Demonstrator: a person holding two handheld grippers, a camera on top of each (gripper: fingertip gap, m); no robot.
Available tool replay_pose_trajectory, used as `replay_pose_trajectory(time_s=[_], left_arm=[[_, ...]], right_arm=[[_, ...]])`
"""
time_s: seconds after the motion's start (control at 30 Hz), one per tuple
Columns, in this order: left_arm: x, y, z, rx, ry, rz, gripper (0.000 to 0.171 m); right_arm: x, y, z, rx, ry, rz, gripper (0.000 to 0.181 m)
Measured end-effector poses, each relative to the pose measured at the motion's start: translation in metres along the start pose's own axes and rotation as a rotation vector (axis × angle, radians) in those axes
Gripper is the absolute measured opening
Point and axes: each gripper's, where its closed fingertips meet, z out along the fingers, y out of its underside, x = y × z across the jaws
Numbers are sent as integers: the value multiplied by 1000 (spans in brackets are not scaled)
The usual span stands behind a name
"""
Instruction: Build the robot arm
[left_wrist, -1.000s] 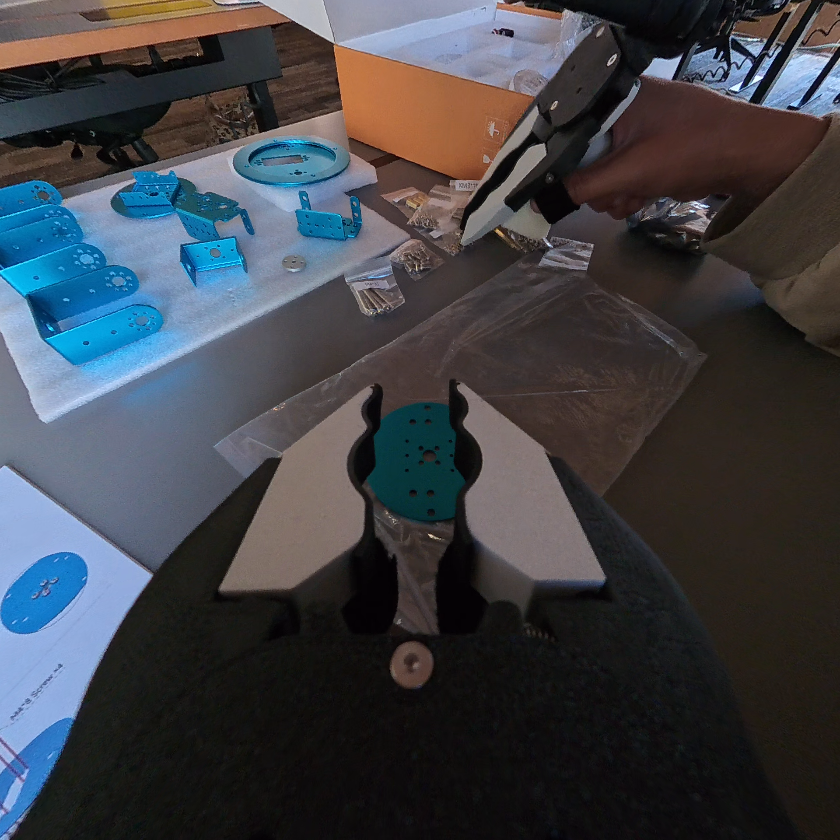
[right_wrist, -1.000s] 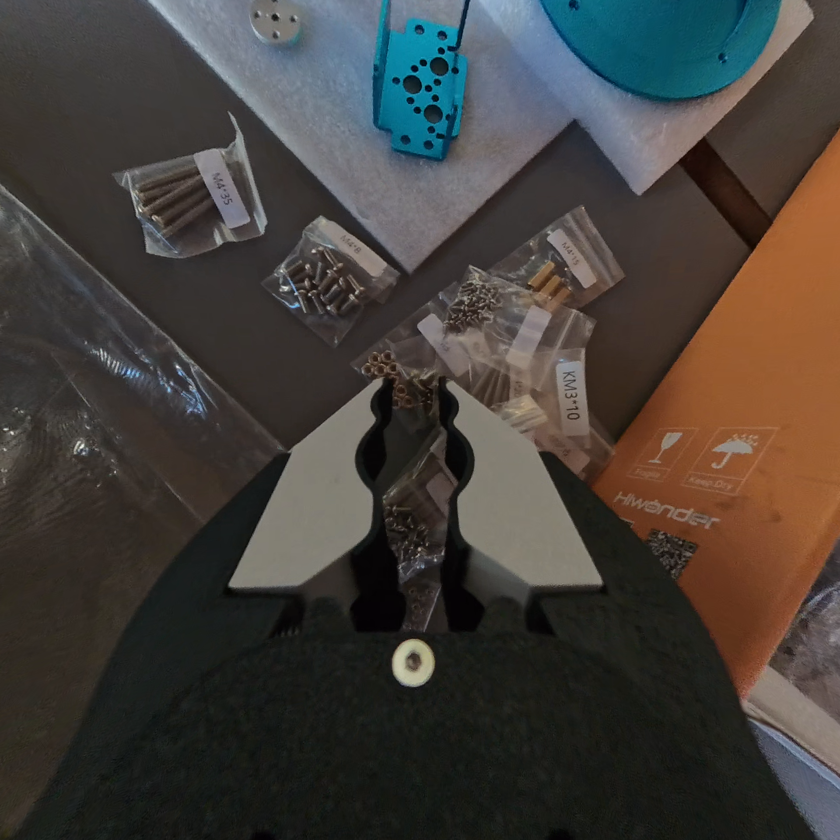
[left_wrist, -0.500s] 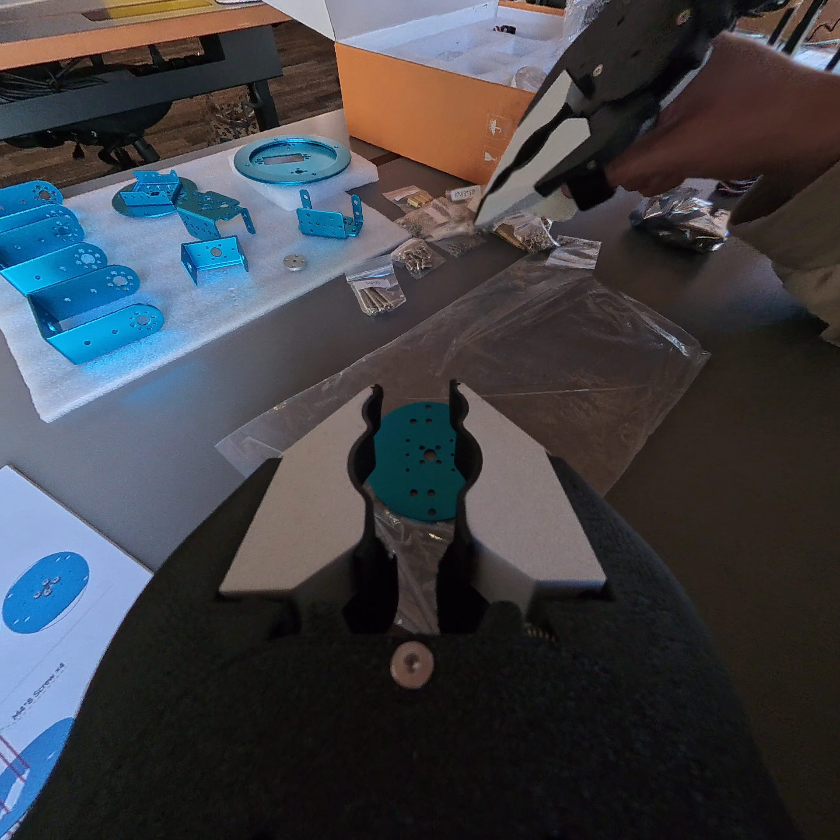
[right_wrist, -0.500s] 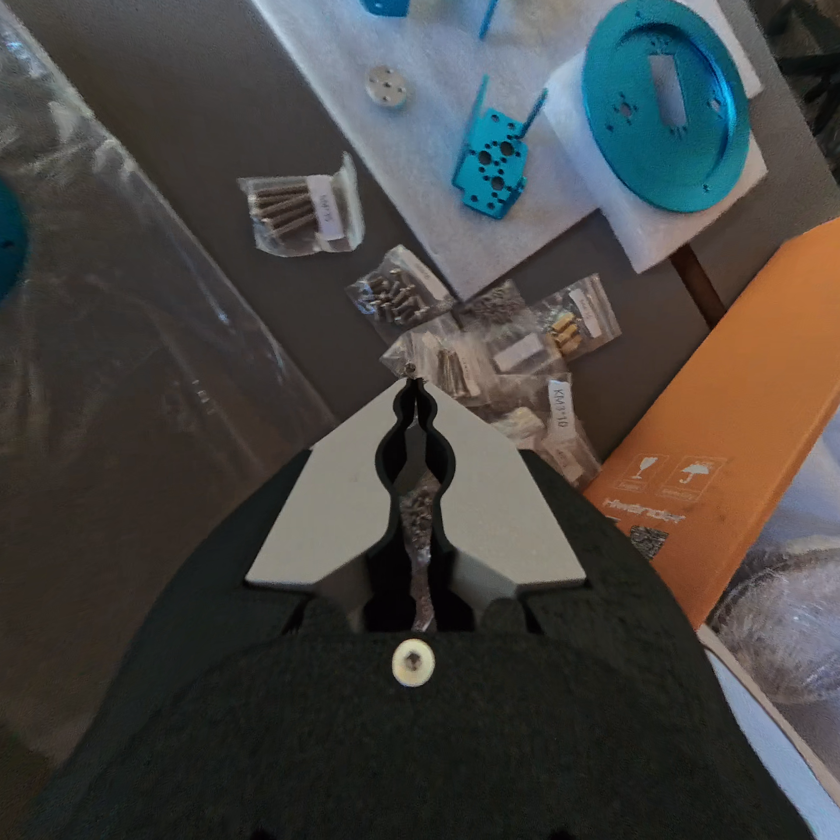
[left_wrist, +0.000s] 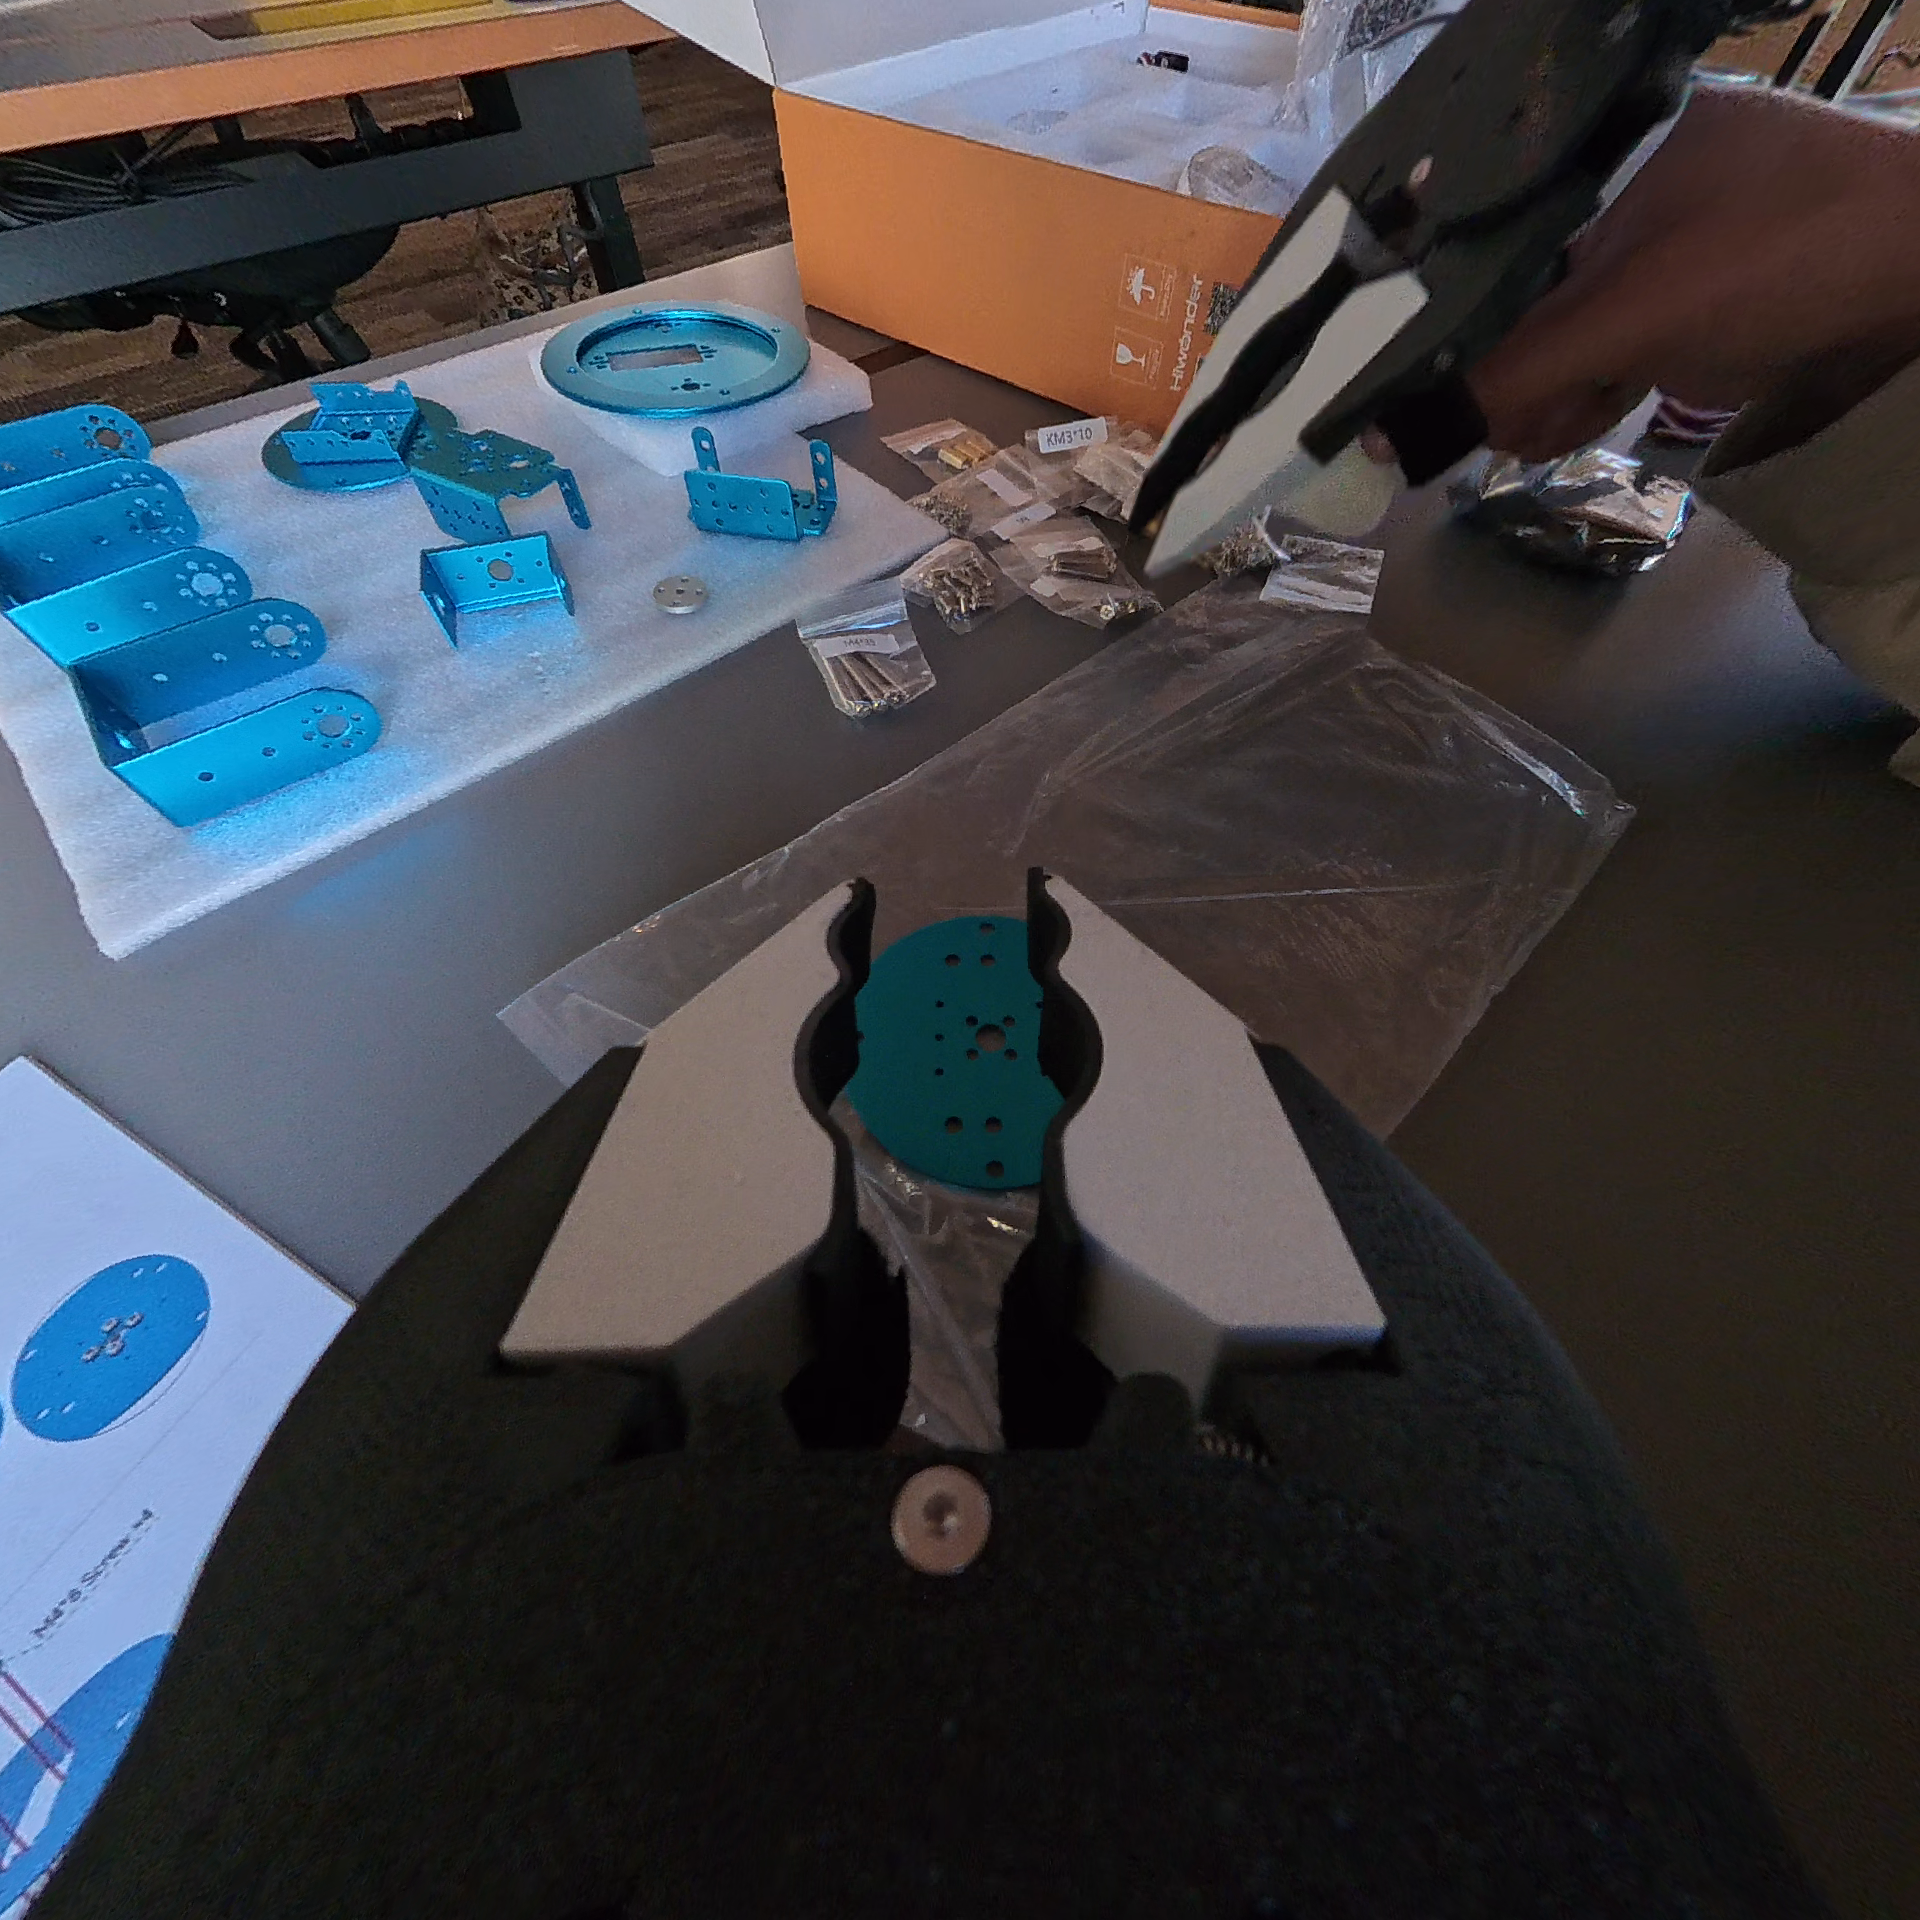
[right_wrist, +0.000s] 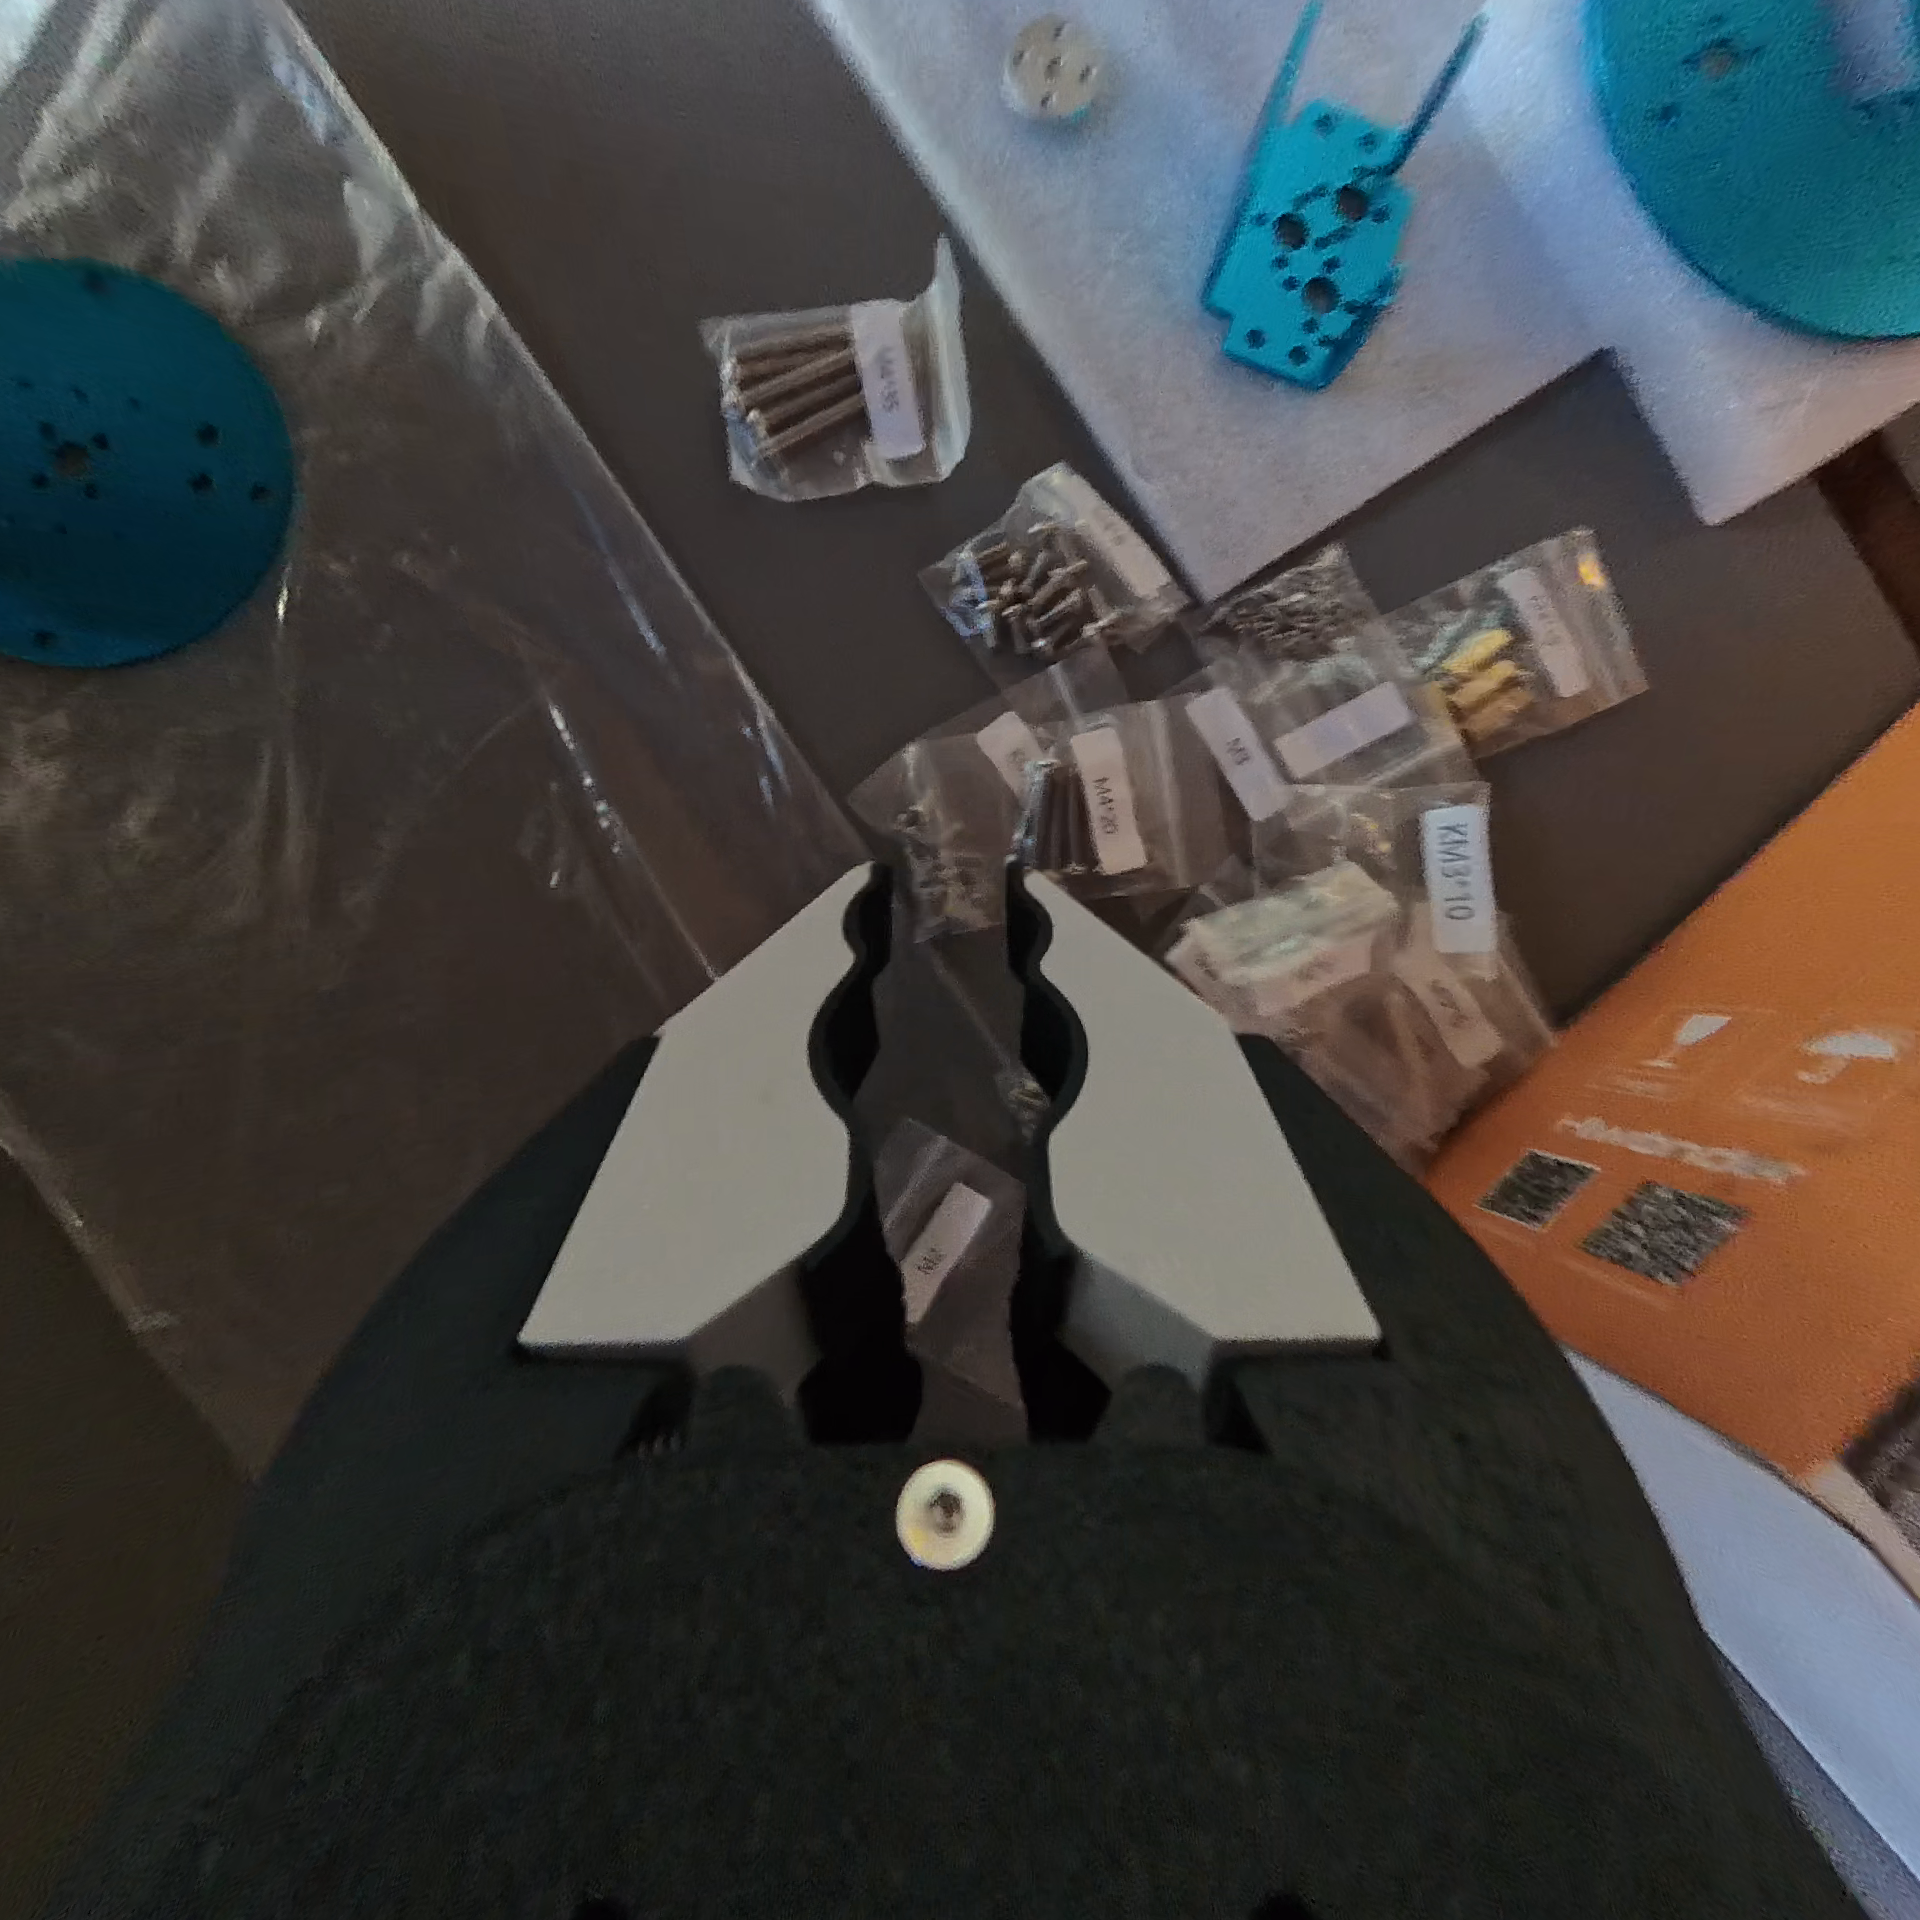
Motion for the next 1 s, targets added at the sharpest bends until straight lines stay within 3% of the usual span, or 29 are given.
replay_pose_trajectory(time_s=[0.13,0.23,0.4,0.57,0.83,1.0], left_arm=[[1,0,0,1,2,3,30],[0,0,0,1,-2,6,30],[0,-1,-1,6,-2,3,30],[0,-1,-1,5,0,3,30],[0,-2,-1,9,-4,5,30],[7,-1,0,6,37,-24,30]], right_arm=[[22,0,-8,36,55,67,27],[16,3,2,24,35,56,32],[9,0,18,30,15,56,26],[12,2,17,35,-3,95,26],[39,-14,1,103,134,109,29],[65,-27,20,4,203,144,44]])
